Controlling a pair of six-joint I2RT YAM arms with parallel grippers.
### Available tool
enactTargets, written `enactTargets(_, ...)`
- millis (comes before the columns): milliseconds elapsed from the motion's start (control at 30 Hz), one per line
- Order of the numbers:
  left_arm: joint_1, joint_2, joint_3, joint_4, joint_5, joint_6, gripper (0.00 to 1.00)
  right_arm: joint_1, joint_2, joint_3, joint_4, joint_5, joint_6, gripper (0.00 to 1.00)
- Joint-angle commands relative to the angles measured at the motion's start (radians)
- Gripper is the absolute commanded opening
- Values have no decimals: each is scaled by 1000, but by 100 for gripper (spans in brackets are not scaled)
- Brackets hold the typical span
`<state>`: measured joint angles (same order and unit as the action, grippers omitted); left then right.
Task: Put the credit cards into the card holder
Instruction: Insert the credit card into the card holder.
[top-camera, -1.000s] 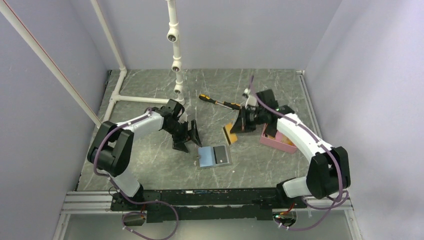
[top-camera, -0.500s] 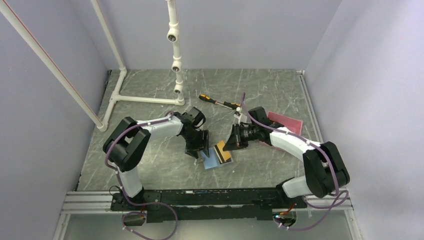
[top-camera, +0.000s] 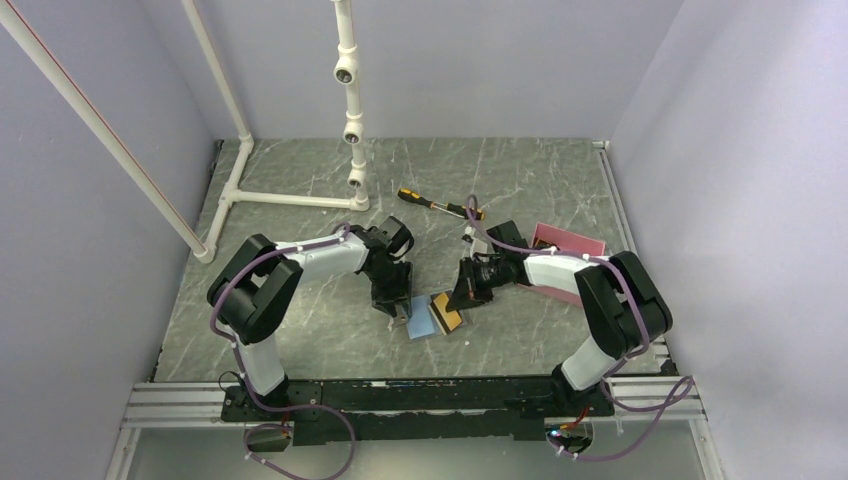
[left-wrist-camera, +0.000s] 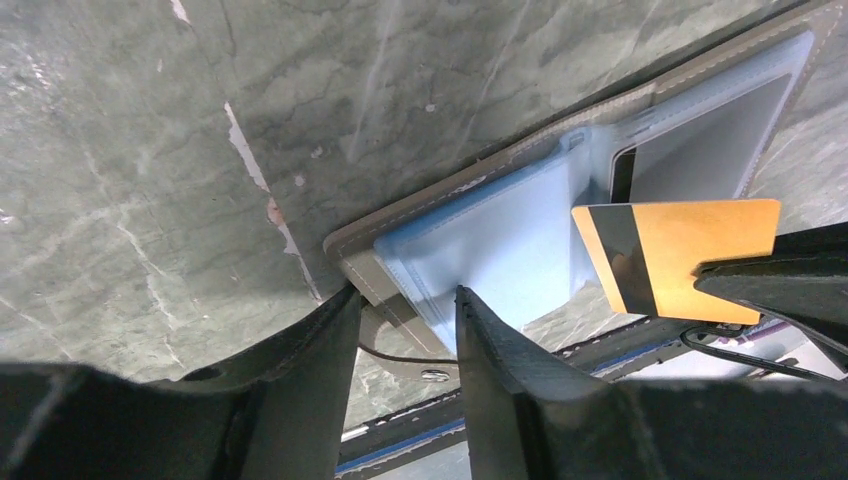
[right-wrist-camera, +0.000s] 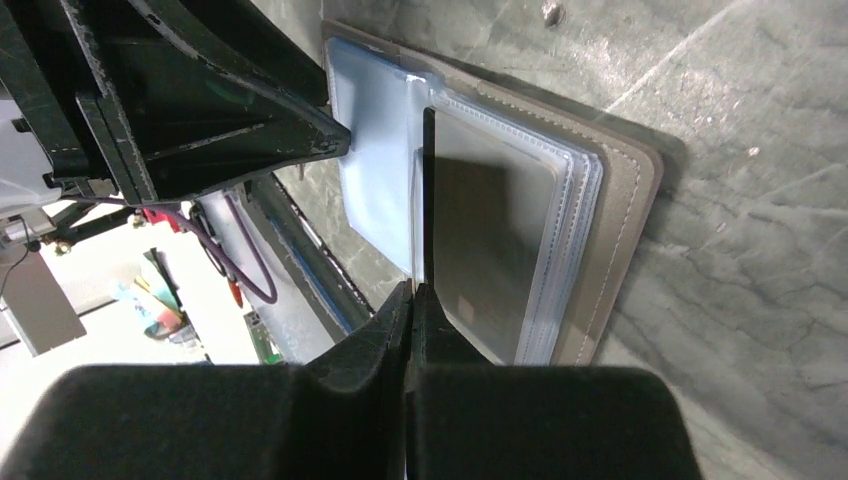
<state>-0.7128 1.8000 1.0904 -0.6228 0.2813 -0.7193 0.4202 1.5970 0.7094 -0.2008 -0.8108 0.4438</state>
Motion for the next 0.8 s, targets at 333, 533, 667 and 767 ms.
enactTargets(333,-10,65,-37,27,-67,34,42,2,85,-21,195,-48,-7,0)
enactTargets(533,-10,72,-34,39,-56,35,40,3,96,-47,308,-67,20,0)
enactTargets(667,-10,67,-31,39,-56,34,40,3,100,-79,406,-75,58,0)
enactTargets(767,-9,63,-30,38,-55,35,40,4,96,-88,424,-68,55,0)
